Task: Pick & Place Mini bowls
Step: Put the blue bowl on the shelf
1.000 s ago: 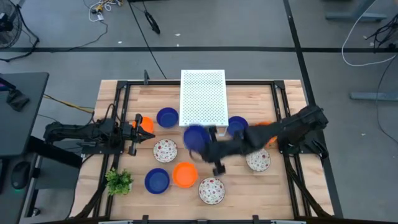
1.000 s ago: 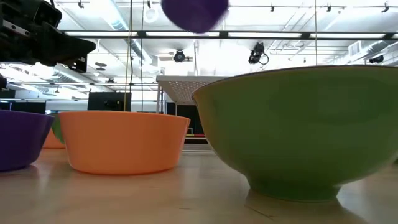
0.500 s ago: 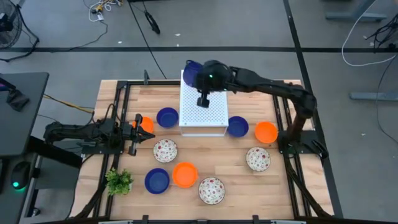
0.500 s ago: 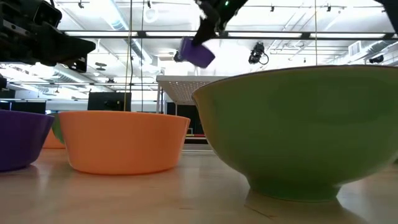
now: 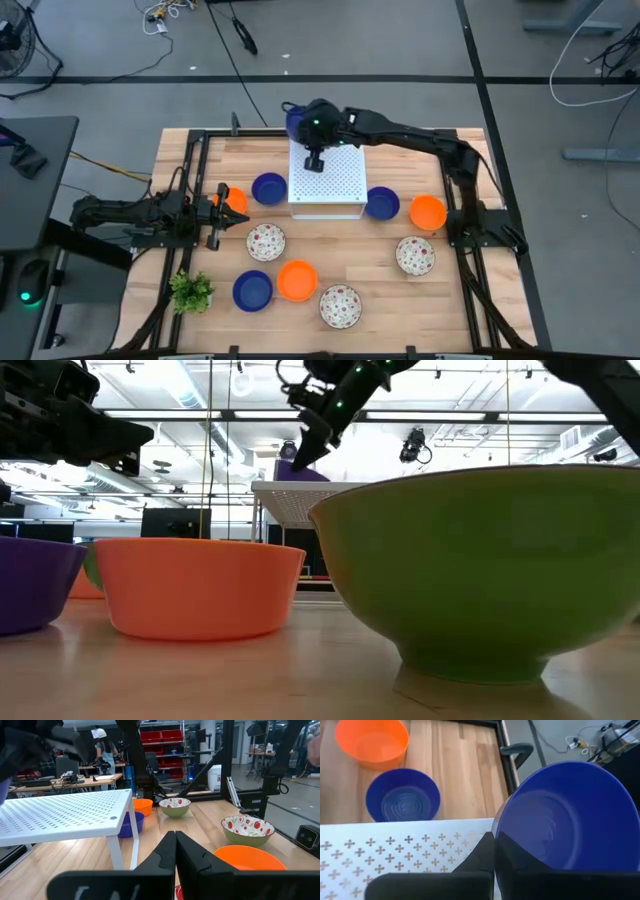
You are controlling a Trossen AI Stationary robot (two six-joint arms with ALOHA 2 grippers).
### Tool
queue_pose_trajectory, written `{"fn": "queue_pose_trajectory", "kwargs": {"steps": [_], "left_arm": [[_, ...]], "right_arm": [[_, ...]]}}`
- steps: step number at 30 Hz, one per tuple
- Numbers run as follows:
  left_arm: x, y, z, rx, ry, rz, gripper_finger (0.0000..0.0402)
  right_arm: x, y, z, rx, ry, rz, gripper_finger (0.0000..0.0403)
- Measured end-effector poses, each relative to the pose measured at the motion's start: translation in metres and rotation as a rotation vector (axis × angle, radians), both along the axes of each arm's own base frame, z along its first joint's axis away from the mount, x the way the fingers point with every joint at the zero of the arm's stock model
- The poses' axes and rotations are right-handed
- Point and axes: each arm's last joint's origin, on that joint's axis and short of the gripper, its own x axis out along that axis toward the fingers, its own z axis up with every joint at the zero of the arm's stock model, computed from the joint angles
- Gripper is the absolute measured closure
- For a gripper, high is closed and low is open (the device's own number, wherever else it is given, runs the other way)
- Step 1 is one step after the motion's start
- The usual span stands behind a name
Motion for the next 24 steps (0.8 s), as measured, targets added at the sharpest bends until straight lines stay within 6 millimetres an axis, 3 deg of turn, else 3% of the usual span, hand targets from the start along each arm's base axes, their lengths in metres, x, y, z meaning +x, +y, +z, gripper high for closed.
{"fn": "queue_pose_trajectory", "kwargs": {"steps": [9,15,24], "left_arm": [[0.000,0.000,0.000,0.000,0.000,0.000,0.0396],[0.000,0.000,0.000,0.000,0.000,0.000,0.0396],[0.000,0.000,0.000,0.000,0.000,0.000,0.0396]], "right_arm": [[0.003,-0.017,-0.014,0.008,0.087,-0.048,0.0395],[0.000,-0.025,-0.014,0.008,0.082,-0.069,0.0391],[-0.001,-0.028,-0.020,0.009,0.089,-0.073,0.0362]]}}
